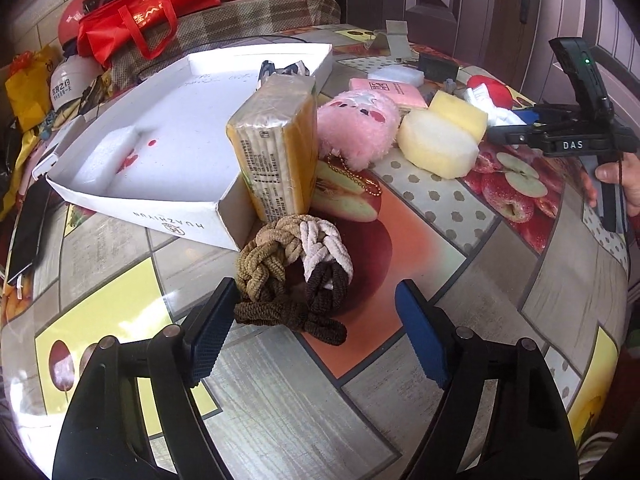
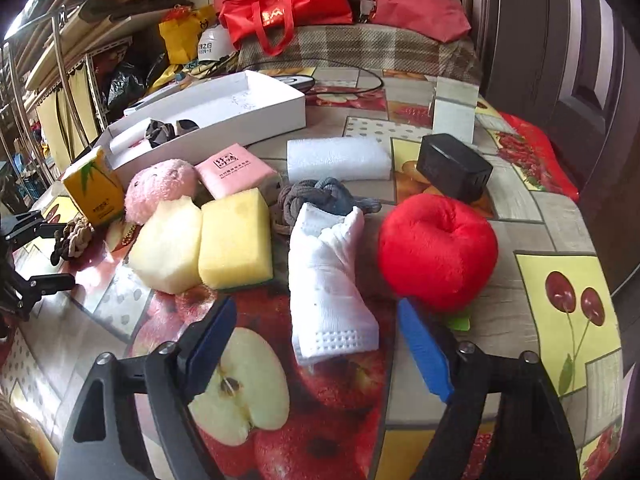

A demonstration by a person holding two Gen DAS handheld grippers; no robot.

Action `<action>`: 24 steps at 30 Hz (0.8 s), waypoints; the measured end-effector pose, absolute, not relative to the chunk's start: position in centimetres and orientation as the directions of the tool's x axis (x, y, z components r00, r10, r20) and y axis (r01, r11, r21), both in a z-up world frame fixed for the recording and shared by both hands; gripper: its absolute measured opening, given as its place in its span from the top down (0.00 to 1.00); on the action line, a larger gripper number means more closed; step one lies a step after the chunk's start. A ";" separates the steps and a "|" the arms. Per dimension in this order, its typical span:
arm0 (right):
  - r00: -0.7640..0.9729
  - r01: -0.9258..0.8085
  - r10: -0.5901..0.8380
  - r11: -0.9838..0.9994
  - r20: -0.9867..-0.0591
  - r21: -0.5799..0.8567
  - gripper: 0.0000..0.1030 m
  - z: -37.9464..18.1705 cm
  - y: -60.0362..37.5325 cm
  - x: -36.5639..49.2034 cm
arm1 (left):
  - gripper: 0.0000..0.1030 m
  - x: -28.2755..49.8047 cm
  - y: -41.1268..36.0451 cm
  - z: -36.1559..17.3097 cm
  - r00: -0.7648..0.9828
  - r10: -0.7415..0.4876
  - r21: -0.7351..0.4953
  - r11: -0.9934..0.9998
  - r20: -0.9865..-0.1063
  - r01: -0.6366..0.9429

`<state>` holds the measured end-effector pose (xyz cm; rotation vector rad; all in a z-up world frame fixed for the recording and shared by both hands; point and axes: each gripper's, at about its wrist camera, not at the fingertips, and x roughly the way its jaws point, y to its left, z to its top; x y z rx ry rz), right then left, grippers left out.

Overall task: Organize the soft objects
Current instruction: 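Grasp the braided rope knot with the left tool while the right tool grasps the white sock, then carry the rope knot with the left tool into the tray while the right tool releases the sock there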

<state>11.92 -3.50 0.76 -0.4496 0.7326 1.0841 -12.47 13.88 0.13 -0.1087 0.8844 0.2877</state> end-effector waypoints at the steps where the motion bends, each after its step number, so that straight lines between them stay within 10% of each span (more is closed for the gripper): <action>1: 0.266 -0.909 0.626 0.416 -0.733 0.025 0.34 0.6 -3.2 12.2 | 0.22 -12.3 13.9 0.1 0.598 0.201 0.021 0.956 -0.776 -0.293; 6: 0.272 -0.903 0.614 0.429 -0.741 0.023 0.46 0.4 -2.1 13.1 | 0.22 -11.3 14.2 0.2 0.599 0.203 0.017 0.953 -0.774 -0.301; 8: 0.274 -0.904 0.616 0.427 -0.739 0.021 0.66 0.4 -2.2 13.1 | 0.46 -11.3 13.9 0.3 0.612 0.198 0.017 0.957 -0.766 -0.289; 15: 0.297 -0.908 0.680 0.419 -0.670 0.023 0.67 1.7 -4.2 12.3 | 0.65 -12.2 11.4 1.5 0.670 0.269 0.131 0.959 -0.692 -0.250; 21: 0.458 -0.872 0.809 0.489 -0.369 -0.011 0.66 5.2 -9.6 9.7 | 0.64 -19.2 9.1 5.9 0.860 0.425 0.184 0.904 -0.283 -0.386; 24: 0.492 -0.860 0.821 0.511 -0.289 -0.013 0.66 6.1 -10.6 8.9 | 0.64 -20.8 11.0 6.7 0.834 0.510 0.119 0.860 -0.211 -0.496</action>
